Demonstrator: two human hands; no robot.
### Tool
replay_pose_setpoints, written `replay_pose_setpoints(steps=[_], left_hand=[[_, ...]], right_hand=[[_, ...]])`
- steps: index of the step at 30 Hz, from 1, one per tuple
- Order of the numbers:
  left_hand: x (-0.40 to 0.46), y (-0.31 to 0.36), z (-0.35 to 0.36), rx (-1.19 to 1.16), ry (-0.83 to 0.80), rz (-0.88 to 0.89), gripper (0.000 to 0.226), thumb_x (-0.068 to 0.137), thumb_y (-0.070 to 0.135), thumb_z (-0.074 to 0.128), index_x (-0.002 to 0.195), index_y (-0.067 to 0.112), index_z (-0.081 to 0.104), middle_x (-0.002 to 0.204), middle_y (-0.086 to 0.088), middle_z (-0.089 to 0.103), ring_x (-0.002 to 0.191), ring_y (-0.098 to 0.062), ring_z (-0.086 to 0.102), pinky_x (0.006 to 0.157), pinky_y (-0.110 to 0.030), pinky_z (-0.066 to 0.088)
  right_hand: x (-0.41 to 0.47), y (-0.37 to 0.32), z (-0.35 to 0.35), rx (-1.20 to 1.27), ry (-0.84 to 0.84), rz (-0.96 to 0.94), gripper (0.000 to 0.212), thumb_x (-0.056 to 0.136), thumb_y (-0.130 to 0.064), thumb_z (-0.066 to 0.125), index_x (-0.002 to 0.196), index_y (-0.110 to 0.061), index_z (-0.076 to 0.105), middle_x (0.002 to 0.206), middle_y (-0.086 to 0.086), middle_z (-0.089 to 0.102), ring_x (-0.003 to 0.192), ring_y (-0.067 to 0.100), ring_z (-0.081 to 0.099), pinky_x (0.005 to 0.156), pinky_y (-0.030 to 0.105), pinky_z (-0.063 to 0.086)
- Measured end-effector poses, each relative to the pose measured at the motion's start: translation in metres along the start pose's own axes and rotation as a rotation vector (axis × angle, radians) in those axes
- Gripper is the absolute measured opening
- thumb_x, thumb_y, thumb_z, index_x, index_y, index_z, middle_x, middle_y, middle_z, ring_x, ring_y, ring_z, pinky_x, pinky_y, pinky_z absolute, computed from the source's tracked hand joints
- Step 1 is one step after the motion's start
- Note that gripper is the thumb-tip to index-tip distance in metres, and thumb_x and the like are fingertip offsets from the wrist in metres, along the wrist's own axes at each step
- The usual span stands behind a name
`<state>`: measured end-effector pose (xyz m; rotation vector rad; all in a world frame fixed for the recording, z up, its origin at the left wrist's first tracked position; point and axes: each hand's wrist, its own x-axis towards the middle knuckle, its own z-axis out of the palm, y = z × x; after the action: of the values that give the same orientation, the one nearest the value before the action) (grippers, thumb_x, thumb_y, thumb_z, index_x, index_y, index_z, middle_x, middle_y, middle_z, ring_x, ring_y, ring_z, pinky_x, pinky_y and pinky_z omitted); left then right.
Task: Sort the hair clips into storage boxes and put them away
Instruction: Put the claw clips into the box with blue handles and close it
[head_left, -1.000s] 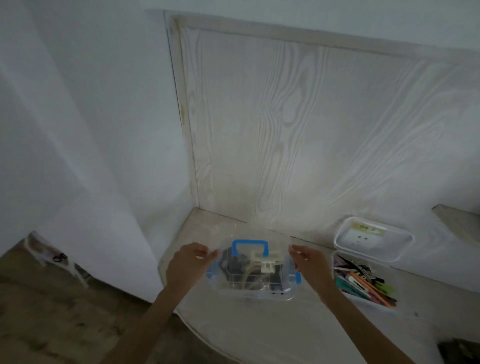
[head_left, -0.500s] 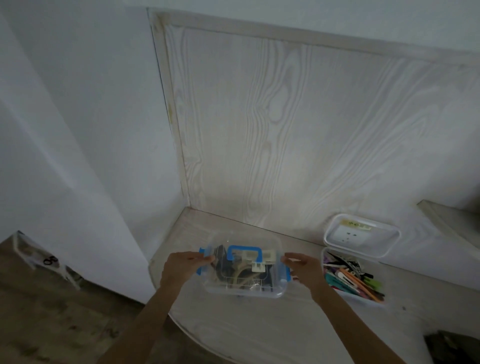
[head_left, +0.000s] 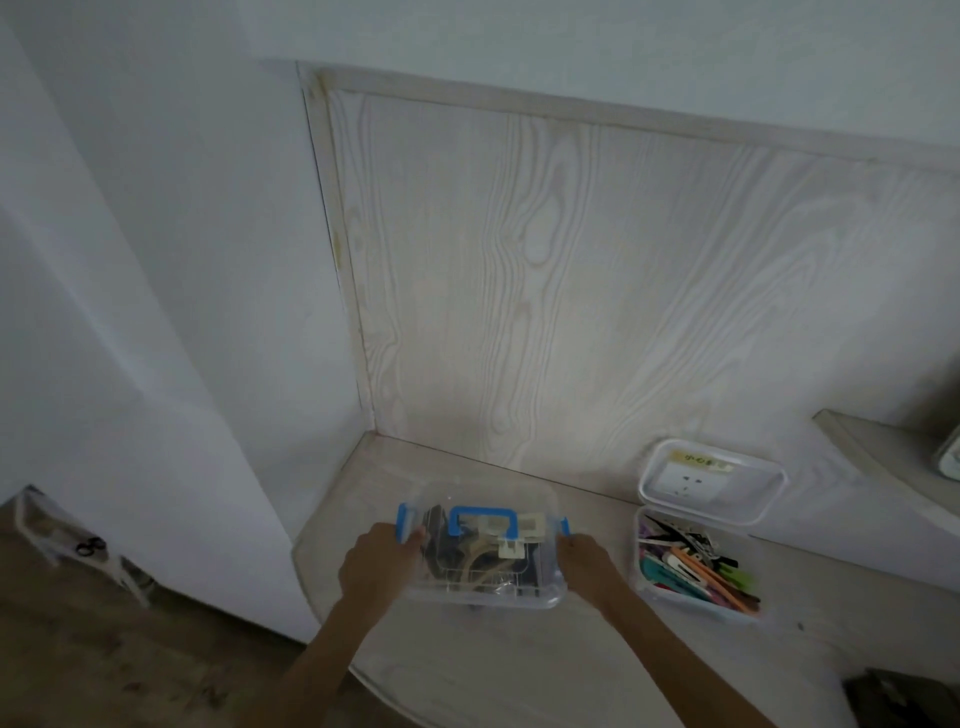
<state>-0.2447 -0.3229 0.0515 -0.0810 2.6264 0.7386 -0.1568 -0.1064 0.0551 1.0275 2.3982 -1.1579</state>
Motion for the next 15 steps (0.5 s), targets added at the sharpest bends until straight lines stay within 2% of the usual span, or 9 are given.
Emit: replay_pose_setpoints(steps=[2,4,7,10,11,12,13,14,15], left_hand=[[-0.008,-0.001,0.005,0.079,0.084,0.056,0.043,0.094,0.048,0.04,0.092,0.011,0.062,0.077,-0.001,0.059,0.068,-0.015,0.057,0.059,-0.024,0.04],[-0.012,0.0,0.003,0.084,0.124,0.09,0.038,0.094,0.045,0.041,0.089,0.013,0.061,0.076,0.0,0.059,0.068,-0.015,0.057,0.058,-0.024,0.039],[-0.015,-0.001,0.0,0.021,0.16,0.106,0.031,0.092,0.043,0.048,0.079,0.018,0.061,0.062,0.005,0.054,0.057,-0.011,0.053,0.048,-0.021,0.034],[-0.015,-0.005,-0.001,-0.174,0.133,0.091,0.027,0.089,0.041,0.057,0.076,0.018,0.063,0.061,0.002,0.058,0.055,-0.013,0.055,0.054,-0.026,0.044],[-0.015,-0.005,-0.001,-0.231,0.126,0.085,0.024,0.087,0.041,0.059,0.082,0.018,0.065,0.07,-0.002,0.064,0.065,-0.018,0.06,0.062,-0.031,0.05],[-0.015,-0.006,-0.001,-0.22,0.131,0.083,0.028,0.087,0.042,0.059,0.097,0.017,0.066,0.089,-0.007,0.068,0.082,-0.022,0.064,0.073,-0.036,0.051],[-0.012,-0.005,0.003,-0.121,0.161,0.088,0.041,0.089,0.043,0.056,0.119,0.015,0.059,0.117,-0.01,0.063,0.105,-0.026,0.06,0.085,-0.037,0.049],[-0.012,-0.001,0.007,0.02,0.215,0.133,0.055,0.091,0.045,0.05,0.136,0.013,0.044,0.14,-0.012,0.046,0.126,-0.029,0.047,0.099,-0.038,0.043],[-0.014,0.005,0.012,0.178,0.277,0.232,0.062,0.093,0.047,0.043,0.143,0.013,0.032,0.151,-0.013,0.031,0.137,-0.031,0.035,0.109,-0.04,0.036]], right_hand=[[-0.003,0.003,0.005,-0.098,0.041,-0.078,0.027,0.099,-0.029,0.033,0.084,-0.011,0.046,0.068,-0.004,0.048,0.057,0.008,0.045,0.054,0.017,0.037],[-0.001,0.006,0.008,-0.131,0.069,-0.128,0.022,0.098,-0.029,0.036,0.088,-0.013,0.045,0.065,-0.008,0.043,0.053,0.003,0.042,0.049,0.013,0.033],[0.001,0.009,0.008,-0.055,0.084,-0.149,0.018,0.096,-0.026,0.044,0.085,-0.013,0.049,0.066,-0.007,0.047,0.056,0.004,0.045,0.053,0.014,0.04],[-0.002,0.012,0.004,0.224,0.09,-0.116,0.009,0.09,-0.016,0.057,0.081,-0.015,0.057,0.069,-0.001,0.056,0.065,0.015,0.057,0.067,0.03,0.054],[-0.006,0.013,0.0,0.394,0.049,-0.067,0.004,0.087,-0.013,0.061,0.088,-0.017,0.06,0.075,0.002,0.061,0.074,0.019,0.061,0.069,0.032,0.056],[-0.009,0.014,-0.005,0.554,-0.021,-0.012,0.015,0.084,-0.012,0.065,0.094,-0.021,0.059,0.084,0.004,0.064,0.083,0.023,0.063,0.068,0.03,0.055],[-0.011,0.016,-0.01,0.666,-0.096,0.039,0.02,0.082,-0.012,0.068,0.095,-0.023,0.058,0.092,0.005,0.066,0.089,0.024,0.064,0.069,0.028,0.053],[-0.011,0.019,-0.014,0.726,-0.156,0.078,0.022,0.079,-0.013,0.071,0.095,-0.023,0.059,0.099,0.007,0.067,0.094,0.024,0.064,0.071,0.026,0.052],[-0.013,0.02,-0.018,0.761,-0.211,0.107,0.025,0.077,-0.014,0.073,0.097,-0.022,0.061,0.103,0.008,0.067,0.097,0.024,0.064,0.075,0.027,0.051]])
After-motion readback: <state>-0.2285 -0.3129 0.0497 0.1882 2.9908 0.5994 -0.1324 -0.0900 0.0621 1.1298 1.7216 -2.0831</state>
